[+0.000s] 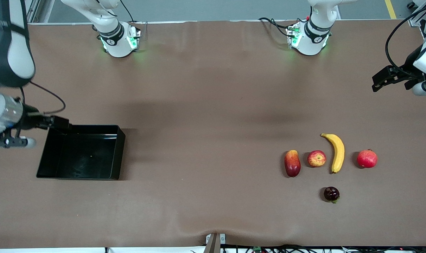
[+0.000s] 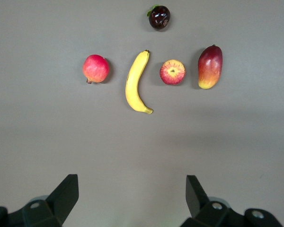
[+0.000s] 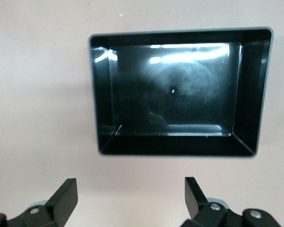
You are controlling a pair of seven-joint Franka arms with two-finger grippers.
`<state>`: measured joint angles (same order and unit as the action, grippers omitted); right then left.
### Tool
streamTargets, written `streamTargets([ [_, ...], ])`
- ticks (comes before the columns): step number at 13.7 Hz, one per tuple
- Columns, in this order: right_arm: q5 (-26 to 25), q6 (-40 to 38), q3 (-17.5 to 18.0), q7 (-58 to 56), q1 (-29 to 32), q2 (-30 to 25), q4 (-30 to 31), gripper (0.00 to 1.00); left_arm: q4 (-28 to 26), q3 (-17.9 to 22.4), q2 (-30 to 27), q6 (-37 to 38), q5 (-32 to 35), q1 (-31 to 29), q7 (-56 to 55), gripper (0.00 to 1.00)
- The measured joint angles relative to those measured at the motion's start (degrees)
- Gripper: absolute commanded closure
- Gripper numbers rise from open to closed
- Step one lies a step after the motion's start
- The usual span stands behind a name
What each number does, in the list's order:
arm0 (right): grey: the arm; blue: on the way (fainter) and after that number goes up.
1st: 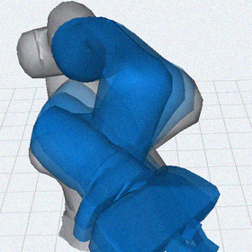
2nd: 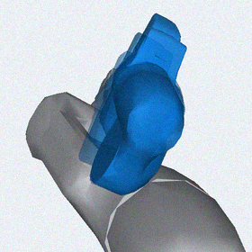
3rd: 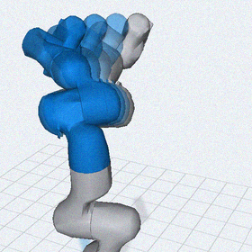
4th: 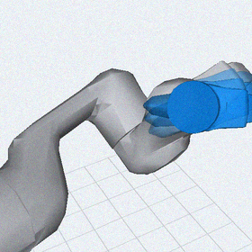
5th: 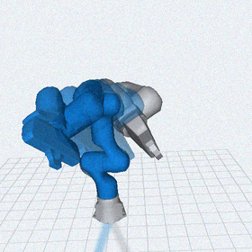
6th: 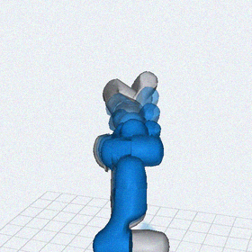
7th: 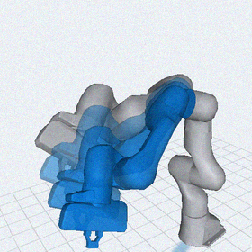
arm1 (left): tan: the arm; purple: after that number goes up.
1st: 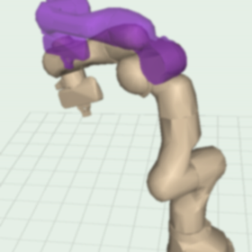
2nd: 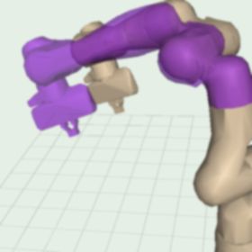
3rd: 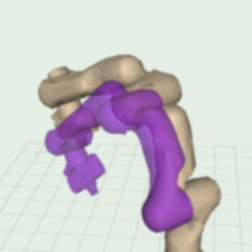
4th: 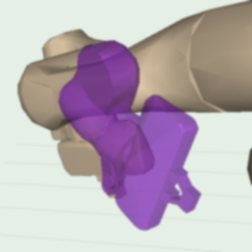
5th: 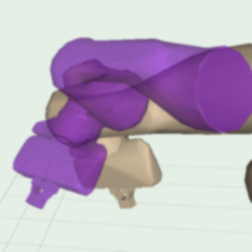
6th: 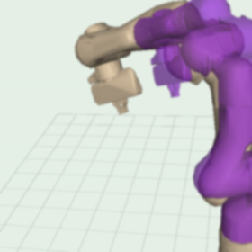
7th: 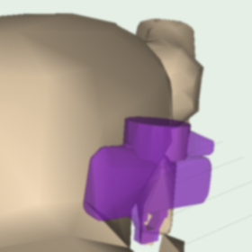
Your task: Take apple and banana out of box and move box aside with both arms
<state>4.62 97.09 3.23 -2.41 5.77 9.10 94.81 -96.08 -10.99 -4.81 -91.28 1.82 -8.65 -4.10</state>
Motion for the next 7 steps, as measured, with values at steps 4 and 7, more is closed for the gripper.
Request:
streamTargets([
  [4, -0.05, -7.56, 0.09, 0.91, -1.75, -7.12, -0.01, 0.00, 0.07, 0.00, 0.00, -0.03, -0.07, -0.22, 0.00, 0.00],
  [7, -0.07, -11.61, 0.08, 4.75, -2.85, -10.84, -0.19, 0.00, 0.80, 0.00, -0.01, -0.14, -0.08, -0.23, 0.00, 0.00],
])
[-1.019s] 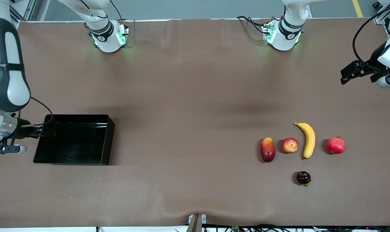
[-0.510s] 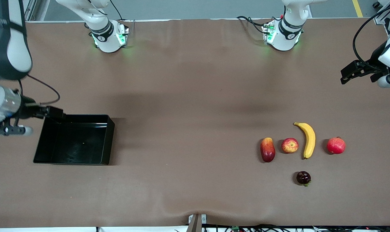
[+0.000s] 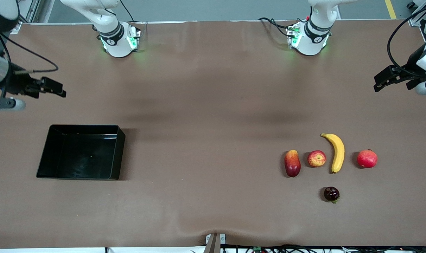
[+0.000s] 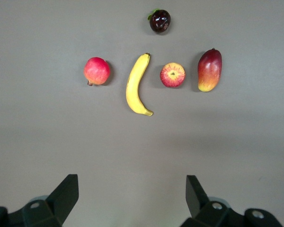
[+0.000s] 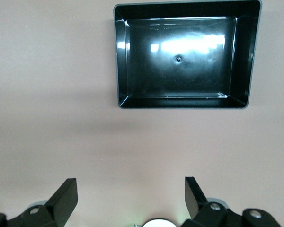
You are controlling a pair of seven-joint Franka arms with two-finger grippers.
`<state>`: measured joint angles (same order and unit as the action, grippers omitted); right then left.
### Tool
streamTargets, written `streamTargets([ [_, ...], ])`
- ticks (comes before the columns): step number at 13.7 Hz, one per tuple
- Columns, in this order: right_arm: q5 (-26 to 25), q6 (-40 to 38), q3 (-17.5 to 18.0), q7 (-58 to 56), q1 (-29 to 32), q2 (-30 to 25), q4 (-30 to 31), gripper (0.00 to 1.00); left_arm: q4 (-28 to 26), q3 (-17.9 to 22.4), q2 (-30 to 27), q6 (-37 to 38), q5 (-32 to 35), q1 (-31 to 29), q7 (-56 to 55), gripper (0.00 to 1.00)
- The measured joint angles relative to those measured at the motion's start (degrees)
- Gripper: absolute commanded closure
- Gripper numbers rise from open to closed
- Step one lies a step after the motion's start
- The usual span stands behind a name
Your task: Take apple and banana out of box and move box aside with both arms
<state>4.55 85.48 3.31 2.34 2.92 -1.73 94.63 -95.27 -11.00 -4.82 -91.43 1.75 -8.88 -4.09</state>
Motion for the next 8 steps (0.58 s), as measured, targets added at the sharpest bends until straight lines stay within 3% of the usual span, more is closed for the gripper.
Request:
streamTargets([
  [3, -0.07, -3.29, 0.03, 4.42, -2.36, -1.89, -2.74, 0.00, 0.32, -0.18, 0.00, 0.07, -0.09, 0.09, 0.00, 0.00],
  [8, -3.56, -3.16, -0.41, 1.81, -2.94, -1.79, -3.60, 0.00, 0.31, -0.63, 0.10, 0.14, -1.08, 0.18, 0.00, 0.00],
])
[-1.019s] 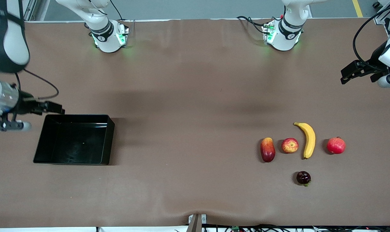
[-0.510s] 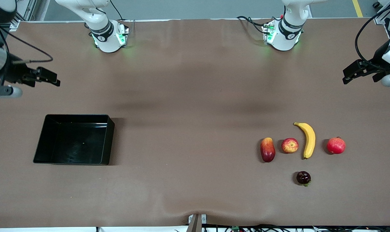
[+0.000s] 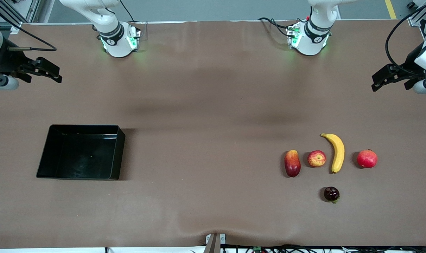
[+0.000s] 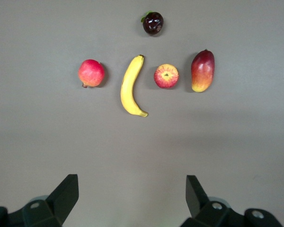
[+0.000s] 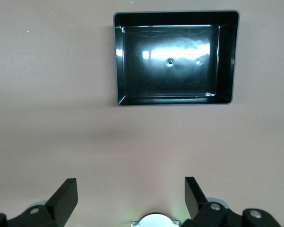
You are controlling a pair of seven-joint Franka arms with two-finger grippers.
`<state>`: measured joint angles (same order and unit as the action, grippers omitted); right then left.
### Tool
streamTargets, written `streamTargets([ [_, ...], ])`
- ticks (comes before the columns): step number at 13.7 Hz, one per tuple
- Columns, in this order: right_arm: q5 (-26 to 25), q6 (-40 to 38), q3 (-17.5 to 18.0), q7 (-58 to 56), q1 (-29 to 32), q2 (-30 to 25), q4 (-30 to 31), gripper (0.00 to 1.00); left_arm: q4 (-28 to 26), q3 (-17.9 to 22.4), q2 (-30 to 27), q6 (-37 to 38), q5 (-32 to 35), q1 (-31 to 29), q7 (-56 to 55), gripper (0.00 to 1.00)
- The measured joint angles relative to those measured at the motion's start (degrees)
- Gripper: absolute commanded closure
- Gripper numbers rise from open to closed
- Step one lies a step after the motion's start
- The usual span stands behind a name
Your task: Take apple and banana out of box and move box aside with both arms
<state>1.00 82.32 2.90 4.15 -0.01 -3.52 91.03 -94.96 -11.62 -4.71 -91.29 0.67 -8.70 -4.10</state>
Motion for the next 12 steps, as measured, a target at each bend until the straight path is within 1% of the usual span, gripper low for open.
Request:
streamTargets([
  [3, -0.05, 0.12, -0.80, -0.54, 0.01, 0.13, 0.00, 0.00, 0.00, -0.07, 0.09, 0.00, -0.18, 0.17, 0.00, 0.00],
  [12, 0.03, 0.34, -0.81, -0.58, 0.01, 0.13, 0.00, 0.00, -0.01, -0.17, 0.22, 1.62, -0.19, 0.19, -2.20, 0.00],
])
